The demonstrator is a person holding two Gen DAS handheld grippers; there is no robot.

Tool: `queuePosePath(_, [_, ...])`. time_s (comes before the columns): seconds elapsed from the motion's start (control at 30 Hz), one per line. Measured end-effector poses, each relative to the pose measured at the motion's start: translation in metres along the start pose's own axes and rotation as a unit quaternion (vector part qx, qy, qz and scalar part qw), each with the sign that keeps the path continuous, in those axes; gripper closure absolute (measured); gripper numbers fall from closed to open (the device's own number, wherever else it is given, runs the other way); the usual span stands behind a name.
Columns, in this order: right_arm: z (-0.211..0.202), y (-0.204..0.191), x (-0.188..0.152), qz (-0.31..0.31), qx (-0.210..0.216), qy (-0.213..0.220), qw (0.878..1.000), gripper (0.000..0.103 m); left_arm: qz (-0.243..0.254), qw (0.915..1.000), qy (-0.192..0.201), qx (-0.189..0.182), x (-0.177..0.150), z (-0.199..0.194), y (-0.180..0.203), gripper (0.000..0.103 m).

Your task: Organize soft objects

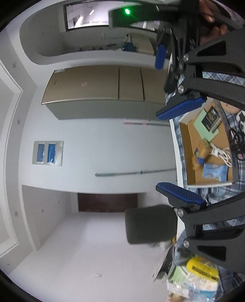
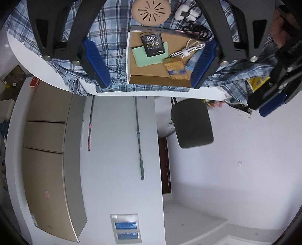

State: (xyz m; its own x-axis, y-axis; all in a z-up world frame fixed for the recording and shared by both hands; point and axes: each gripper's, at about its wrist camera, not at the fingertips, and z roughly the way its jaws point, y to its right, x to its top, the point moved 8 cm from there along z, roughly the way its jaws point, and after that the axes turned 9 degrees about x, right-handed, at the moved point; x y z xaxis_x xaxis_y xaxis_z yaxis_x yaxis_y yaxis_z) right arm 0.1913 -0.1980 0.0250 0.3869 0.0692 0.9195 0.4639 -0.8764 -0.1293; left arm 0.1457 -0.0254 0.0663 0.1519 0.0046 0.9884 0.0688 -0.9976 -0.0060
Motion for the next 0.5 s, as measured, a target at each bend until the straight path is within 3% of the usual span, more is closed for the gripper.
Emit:
queuePosePath(0.03, [-0.004, 0.000, -0.002, 0.001, 0.004, 0.007, 1.000, 0.009, -0.004, 1.0000, 0.002, -0.001, -0.002, -0.003, -0.001, 0.017])
queuePosePath(0.17, [-0.010, 0.004, -0.012, -0.002, -0.006, 0.031, 1.000, 0.000, -0.011, 0.9999, -0.003, -0.007, -0.016, -0.007, -0.001, 0.015])
queuePosePath(0.23, [-0.009, 0.007, -0.021, -0.004, -0.014, 0.030, 0.999, 0.000, -0.012, 0.9999, -0.005, -0.009, -0.022, -0.007, 0.000, 0.001])
queuePosePath(0.3, [-0.009, 0.010, -0.029, -0.004, -0.020, 0.028, 0.999, 0.000, -0.018, 0.9998, 0.003, -0.004, -0.029, -0.008, 0.000, 0.000])
queuePosePath(0.5, [0.002, 0.019, -0.052, -0.015, -0.029, 0.023, 0.999, 0.000, -0.024, 0.9995, -0.020, -0.005, -0.057, 0.004, 0.001, 0.000])
